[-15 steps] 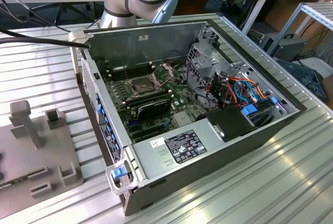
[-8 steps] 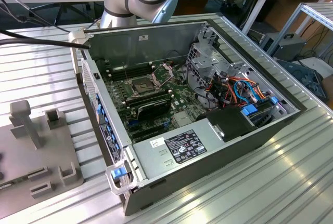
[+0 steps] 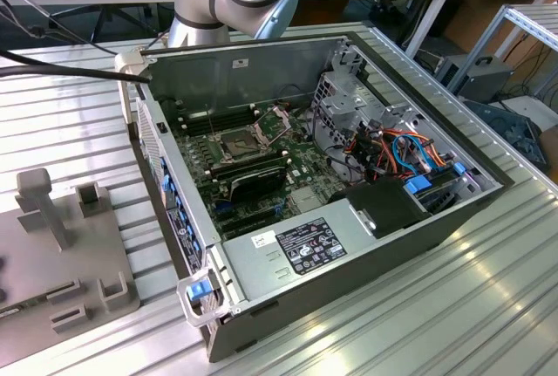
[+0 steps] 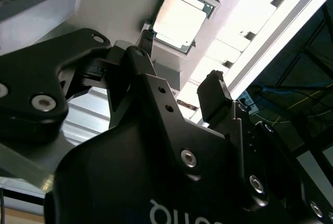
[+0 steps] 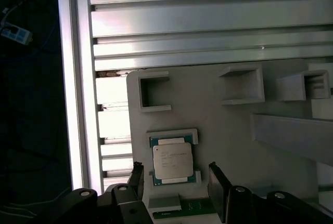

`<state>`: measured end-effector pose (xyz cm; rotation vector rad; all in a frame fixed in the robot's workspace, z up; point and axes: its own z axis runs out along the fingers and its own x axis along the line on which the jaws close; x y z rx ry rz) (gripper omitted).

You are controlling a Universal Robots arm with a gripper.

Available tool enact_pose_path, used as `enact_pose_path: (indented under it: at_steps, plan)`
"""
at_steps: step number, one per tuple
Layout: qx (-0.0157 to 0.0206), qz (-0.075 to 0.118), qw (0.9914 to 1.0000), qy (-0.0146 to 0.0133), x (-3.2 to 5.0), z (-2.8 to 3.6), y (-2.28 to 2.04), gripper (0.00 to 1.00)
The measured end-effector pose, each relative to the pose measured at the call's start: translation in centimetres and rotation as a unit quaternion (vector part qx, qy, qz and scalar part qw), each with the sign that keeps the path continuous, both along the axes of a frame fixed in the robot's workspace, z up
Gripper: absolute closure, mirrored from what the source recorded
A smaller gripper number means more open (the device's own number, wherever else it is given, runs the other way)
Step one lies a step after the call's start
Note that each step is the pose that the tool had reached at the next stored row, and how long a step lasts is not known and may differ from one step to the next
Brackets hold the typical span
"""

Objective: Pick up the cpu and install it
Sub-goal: 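Pick up the cpu and move it towards the insertion slot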

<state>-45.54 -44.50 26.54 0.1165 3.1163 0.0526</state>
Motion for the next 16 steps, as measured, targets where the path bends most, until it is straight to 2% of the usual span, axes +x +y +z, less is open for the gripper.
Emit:
enact_pose_path:
  at_steps: [16]
  plan:
    - [-0.0001,0.0,1.0,0.0,0.18,-0.7,0.0,0.38]
